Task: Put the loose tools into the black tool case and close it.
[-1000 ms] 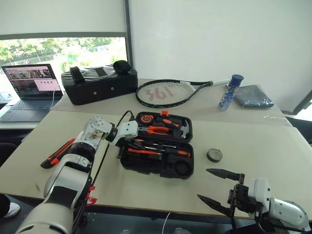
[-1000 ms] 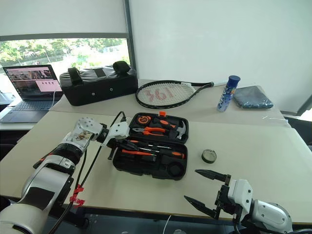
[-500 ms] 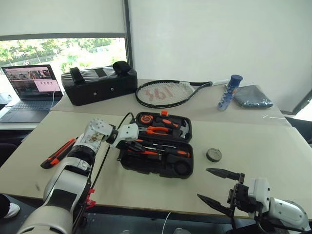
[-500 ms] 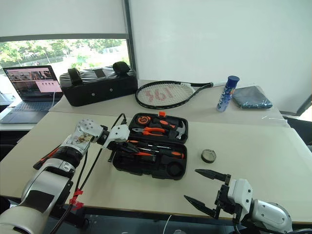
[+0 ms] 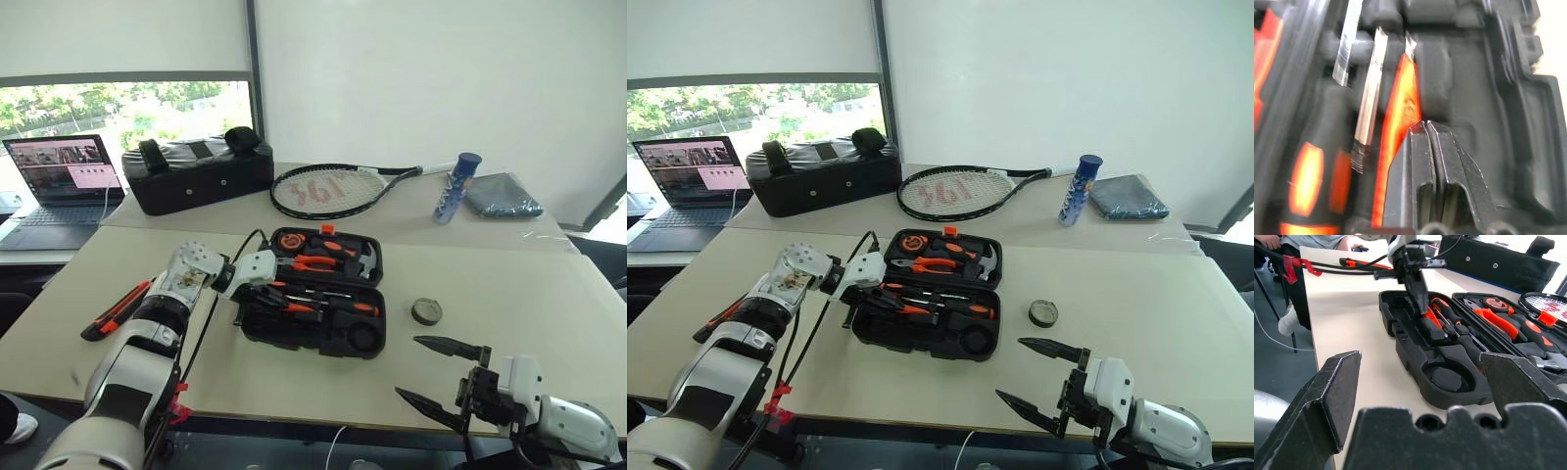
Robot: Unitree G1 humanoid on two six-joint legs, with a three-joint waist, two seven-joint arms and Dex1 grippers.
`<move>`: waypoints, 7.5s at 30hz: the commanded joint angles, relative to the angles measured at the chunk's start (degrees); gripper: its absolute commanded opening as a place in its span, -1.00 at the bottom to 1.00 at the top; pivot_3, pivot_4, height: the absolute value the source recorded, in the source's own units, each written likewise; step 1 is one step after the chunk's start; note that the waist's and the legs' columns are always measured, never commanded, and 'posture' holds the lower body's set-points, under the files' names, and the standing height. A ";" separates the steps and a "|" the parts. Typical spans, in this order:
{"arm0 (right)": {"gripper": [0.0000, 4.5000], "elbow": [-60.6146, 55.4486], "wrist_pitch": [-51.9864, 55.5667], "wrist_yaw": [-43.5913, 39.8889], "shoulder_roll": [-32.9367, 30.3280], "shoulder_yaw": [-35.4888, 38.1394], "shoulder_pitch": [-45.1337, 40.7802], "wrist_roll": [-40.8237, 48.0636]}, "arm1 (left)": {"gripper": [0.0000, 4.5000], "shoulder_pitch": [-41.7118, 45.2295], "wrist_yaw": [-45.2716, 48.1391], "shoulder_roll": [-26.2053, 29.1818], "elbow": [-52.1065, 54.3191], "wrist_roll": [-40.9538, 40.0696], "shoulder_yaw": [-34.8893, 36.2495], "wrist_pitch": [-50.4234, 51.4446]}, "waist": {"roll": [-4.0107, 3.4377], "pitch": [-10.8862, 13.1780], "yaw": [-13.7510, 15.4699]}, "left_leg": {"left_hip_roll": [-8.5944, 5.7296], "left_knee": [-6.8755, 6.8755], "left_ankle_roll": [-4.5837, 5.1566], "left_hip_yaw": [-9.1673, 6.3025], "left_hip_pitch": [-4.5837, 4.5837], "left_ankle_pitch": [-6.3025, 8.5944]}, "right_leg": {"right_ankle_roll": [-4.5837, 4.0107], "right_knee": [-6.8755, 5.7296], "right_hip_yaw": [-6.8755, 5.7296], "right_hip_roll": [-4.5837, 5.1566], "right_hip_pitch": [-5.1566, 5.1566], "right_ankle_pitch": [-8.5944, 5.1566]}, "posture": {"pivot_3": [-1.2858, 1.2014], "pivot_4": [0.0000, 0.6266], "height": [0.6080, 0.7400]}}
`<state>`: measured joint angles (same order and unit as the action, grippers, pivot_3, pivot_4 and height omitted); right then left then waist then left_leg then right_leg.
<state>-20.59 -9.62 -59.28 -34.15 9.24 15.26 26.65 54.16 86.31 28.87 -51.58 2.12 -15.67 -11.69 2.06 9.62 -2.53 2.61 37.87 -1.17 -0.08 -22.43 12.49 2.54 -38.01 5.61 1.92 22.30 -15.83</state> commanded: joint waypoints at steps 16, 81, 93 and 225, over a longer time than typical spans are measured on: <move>1.00 -0.29 -1.22 0.15 0.42 0.12 -0.79 0.22 | -0.95 0.57 -1.95 -0.77 -0.16 -3.02 4.59 0.71 | 0.01 0.01 0.17 | -0.01 0.00 0.00 -0.03 -0.33 0.00 | 0.00 0.10 -0.05 0.01 0.23 0.00 | 0.03 -0.52 1.00; 1.00 -0.03 -0.12 -1.58 2.86 -2.64 -5.24 3.99 | 0.97 -39.99 -32.73 24.30 21.54 -25.45 40.35 31.86 | 0.28 -0.12 0.73 | 0.14 -0.13 -0.03 0.28 -0.54 0.01 | -0.36 0.04 -0.18 0.24 0.74 0.04 | 0.03 -0.52 1.00; 1.00 -1.86 -0.01 0.01 2.53 -2.31 -2.93 2.99 | 0.65 -26.07 -28.96 26.36 2.33 -16.70 30.53 29.33 | 0.29 -0.12 -0.02 | 0.15 -0.14 -0.03 0.22 -0.70 0.01 | -0.44 0.00 -0.20 0.16 0.86 0.08 | 0.03 -0.52 1.00; 1.00 -6.09 -2.08 6.05 2.87 1.58 8.07 0.23 | -0.96 -6.93 -6.99 -3.84 3.80 1.20 -2.82 -2.11 | 0.18 -0.18 1.58 | -0.01 0.01 0.03 0.07 -0.10 -0.03 | 0.03 0.19 -0.07 0.11 -0.08 -0.09 | 0.03 -0.52 1.00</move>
<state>-24.54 -11.14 -53.65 -30.92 9.84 23.49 26.05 48.62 81.04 24.39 -45.44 -1.21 -16.07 -15.04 2.24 9.43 -0.95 2.60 37.88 -1.13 -0.01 -22.48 12.46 2.57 -37.83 5.54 2.03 22.18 -15.93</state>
